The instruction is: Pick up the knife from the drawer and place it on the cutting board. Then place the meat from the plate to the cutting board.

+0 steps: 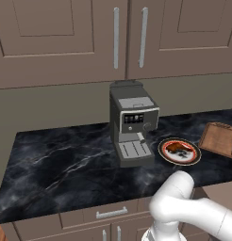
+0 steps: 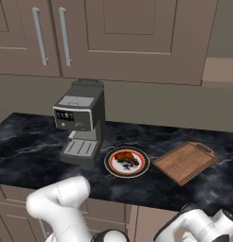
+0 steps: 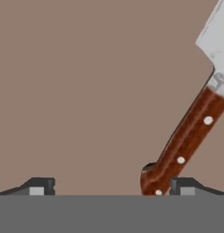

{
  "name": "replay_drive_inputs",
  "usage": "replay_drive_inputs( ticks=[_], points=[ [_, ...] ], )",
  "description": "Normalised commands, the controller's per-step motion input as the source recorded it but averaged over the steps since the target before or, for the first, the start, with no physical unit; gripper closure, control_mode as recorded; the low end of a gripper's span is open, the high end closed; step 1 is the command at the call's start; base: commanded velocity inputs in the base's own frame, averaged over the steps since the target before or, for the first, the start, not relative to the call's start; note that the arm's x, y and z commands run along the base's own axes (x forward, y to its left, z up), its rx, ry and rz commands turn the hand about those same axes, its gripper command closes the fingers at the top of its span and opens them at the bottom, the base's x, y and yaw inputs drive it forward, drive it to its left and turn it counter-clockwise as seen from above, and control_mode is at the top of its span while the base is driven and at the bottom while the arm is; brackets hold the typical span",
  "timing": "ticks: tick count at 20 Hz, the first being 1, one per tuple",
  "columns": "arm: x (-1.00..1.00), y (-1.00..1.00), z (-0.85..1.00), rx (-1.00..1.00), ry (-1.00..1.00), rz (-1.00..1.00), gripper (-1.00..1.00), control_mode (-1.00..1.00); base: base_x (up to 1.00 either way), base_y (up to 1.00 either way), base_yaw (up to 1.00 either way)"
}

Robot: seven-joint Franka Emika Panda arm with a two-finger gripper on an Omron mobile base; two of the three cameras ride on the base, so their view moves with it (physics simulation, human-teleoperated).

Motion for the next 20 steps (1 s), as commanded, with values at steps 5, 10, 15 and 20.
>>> replay_drive_inputs(
  ticks=[5, 10, 15, 20],
  points=[
    [0.13, -0.24, -0.26, 0.00, 0.00, 0.00, -1.00, -1.00, 0.00, 0.00, 0.00],
    [0.08, -0.26, -0.27, 0.00, 0.00, 0.00, -1.00, -1.00, 0.00, 0.00, 0.00],
    [0.00, -0.22, -0.25, 0.00, 0.00, 0.00, -1.00, -1.00, 0.00, 0.00, 0.00],
    [0.01, -0.14, -0.32, 0.00, 0.01, 0.00, -1.00, -1.00, 0.00, 0.00, 0.00]
  ],
)
